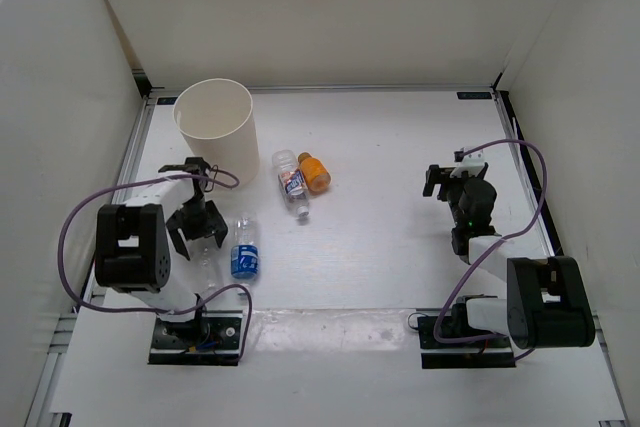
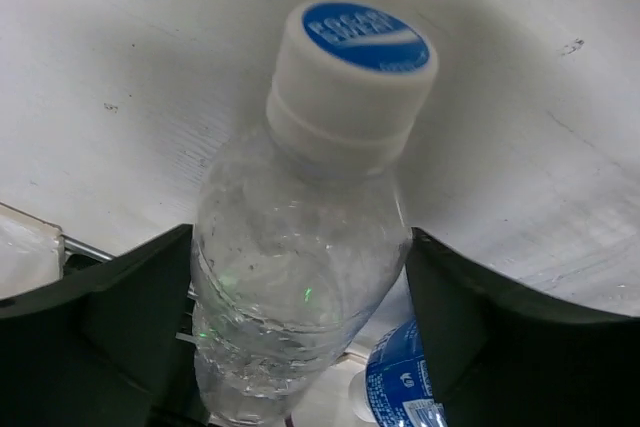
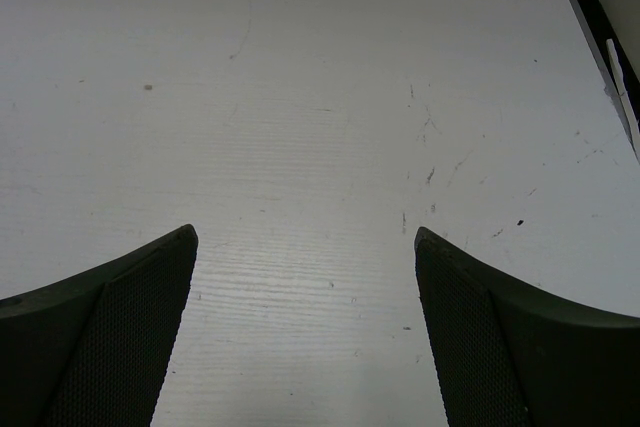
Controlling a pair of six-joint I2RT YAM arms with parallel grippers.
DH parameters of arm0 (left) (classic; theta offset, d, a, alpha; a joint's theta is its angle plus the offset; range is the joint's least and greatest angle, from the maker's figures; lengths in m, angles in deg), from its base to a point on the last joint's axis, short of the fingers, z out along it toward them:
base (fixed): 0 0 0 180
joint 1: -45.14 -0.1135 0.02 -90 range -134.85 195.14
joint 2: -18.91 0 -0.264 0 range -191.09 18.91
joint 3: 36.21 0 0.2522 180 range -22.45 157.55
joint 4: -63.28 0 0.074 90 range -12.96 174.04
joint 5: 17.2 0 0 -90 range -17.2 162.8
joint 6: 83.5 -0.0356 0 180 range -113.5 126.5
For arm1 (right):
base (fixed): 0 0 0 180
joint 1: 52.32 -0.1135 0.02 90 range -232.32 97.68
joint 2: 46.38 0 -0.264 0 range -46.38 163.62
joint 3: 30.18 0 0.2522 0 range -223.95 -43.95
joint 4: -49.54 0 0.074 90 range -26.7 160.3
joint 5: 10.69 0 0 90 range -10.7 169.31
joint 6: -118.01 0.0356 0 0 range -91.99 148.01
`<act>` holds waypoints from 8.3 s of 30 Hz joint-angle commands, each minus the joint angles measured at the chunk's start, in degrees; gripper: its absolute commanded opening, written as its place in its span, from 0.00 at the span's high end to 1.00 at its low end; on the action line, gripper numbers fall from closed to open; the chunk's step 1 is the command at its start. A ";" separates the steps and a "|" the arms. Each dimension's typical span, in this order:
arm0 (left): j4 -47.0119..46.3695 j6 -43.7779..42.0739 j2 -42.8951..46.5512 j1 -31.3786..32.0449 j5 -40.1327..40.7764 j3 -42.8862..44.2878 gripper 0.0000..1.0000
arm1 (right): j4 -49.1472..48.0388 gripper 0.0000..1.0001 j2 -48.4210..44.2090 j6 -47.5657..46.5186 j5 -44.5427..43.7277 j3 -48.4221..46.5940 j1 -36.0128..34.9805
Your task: Put the plastic bottles in the bin
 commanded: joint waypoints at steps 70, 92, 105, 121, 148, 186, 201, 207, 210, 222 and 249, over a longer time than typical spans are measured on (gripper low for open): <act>-12.91 -5.94 -4.10 3.49 4.66 56.49 0.00 | -1.60 0.10 -0.44 1.54 -6.28 -1.78 -0.34; -19.33 -10.80 29.53 12.60 -0.18 37.80 0.00 | -2.48 0.10 -0.62 0.48 -3.91 -1.16 -0.61; -5.37 7.19 37.74 41.98 23.64 8.34 0.00 | -2.31 0.10 -0.53 0.13 -3.82 -1.16 -0.87; -5.17 29.04 39.50 42.16 18.20 -12.49 0.00 | -2.40 0.10 -0.97 0.04 -4.34 -0.98 -1.40; -16.69 19.37 24.38 33.11 4.05 -16.45 0.38 | -3.01 0.10 -1.06 -0.22 -4.43 -0.46 -1.05; -33.39 -19.40 7.24 7.81 1.86 48.58 0.74 | -2.57 0.10 -0.88 -0.13 -4.34 -0.81 -1.57; -34.53 -9.72 5.48 3.31 -2.11 40.33 0.29 | -1.96 0.10 -0.53 0.22 -3.55 -1.34 -0.78; -33.04 -10.24 5.48 2.87 -1.14 41.11 0.01 | -1.87 0.10 -0.62 0.31 -3.81 -1.25 -0.78; -32.77 -10.33 5.75 2.61 -0.70 41.38 0.01 | -1.87 0.10 -0.97 0.22 -3.90 -1.34 -0.96; -31.72 -11.12 9.96 1.73 0.70 38.04 0.01 | -1.96 0.10 -0.80 0.13 -4.17 -1.16 -1.13; -18.97 -24.39 43.00 -2.49 9.31 4.22 0.01 | 47.84 0.10 -18.29 -12.96 23.86 -32.57 -12.37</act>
